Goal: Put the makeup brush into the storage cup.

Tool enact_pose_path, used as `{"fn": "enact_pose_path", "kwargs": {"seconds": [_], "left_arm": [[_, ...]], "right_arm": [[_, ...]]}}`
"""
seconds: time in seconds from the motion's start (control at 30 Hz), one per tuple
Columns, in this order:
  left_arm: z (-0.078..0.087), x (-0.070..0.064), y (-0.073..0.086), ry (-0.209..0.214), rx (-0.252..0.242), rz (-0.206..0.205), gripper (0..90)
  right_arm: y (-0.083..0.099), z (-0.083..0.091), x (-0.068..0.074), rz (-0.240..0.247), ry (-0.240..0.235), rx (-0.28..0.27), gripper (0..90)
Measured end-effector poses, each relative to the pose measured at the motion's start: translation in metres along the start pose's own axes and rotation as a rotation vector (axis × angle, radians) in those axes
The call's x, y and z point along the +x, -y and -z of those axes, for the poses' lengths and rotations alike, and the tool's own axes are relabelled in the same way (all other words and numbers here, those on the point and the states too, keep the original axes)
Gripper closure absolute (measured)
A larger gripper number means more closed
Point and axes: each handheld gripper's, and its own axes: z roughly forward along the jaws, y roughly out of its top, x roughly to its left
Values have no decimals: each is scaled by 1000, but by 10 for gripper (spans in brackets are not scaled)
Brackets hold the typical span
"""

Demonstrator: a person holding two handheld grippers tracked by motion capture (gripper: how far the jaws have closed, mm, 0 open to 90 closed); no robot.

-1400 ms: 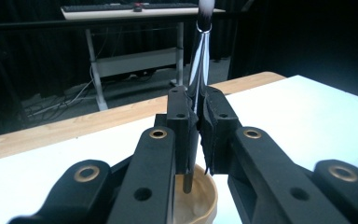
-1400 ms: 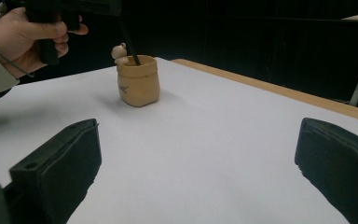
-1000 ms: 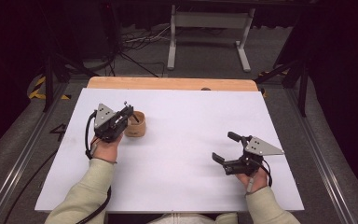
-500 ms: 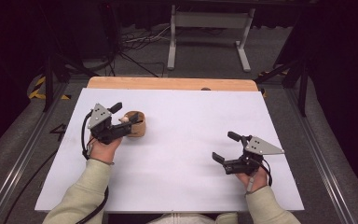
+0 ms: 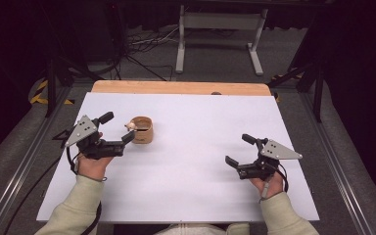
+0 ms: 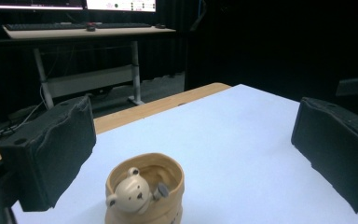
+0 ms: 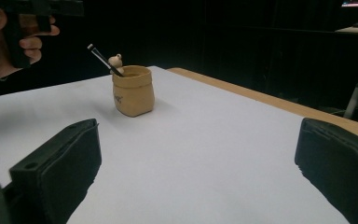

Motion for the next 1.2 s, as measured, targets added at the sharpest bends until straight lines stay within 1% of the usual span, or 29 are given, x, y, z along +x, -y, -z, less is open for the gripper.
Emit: {"fn": "enact_pose_path", "kwargs": {"seconds": [0.13, 0.23, 0.27, 0.3, 0.4, 0.47, 0.6, 0.67, 0.73, 0.93, 0.97, 1.0, 1.03, 1.07, 1.2], "left_arm": [[12, -2, 6, 15, 0, 5, 5], [16, -3, 8, 23, -2, 9, 4], [18, -3, 10, 33, -3, 15, 4], [19, -2, 11, 39, 0, 21, 4], [23, -2, 17, 43, 11, 19, 4], [27, -1, 22, 50, 16, 26, 4], [32, -2, 29, 53, 7, 29, 4], [36, -5, 36, 43, -16, 29, 8], [37, -6, 39, 50, -15, 37, 7], [38, -7, 48, 69, 6, 48, 8], [38, -8, 50, 69, 15, 48, 9], [38, -9, 52, 68, 32, 41, 10], [37, -9, 54, 69, 37, 37, 13], [36, -9, 56, 77, 50, 37, 13], [34, -8, 62, 91, 64, 42, 15]], "right_arm": [[1, 2, -3, -1, 3, 3, 9], [1, 3, -5, 3, 6, 4, 9], [1, 4, -5, 3, 6, 3, 8], [1, 4, -5, 3, 6, 3, 8], [1, 5, -6, 8, 3, 4, 6], [2, 5, -8, 8, 2, 3, 4], [3, 6, -8, 16, -3, 3, 4], [4, 6, -9, 16, -9, 4, 1], [4, 6, -10, 16, -10, 4, 1], [6, 9, -11, 16, -19, 7, 0], [7, 9, -11, 16, -18, 6, 0], [7, 9, -11, 18, -18, 4, 0], [8, 9, -11, 20, -21, 6, 0], [8, 9, -10, 20, -22, 6, 0], [11, 8, -10, 15, -28, 10, 0]]}}
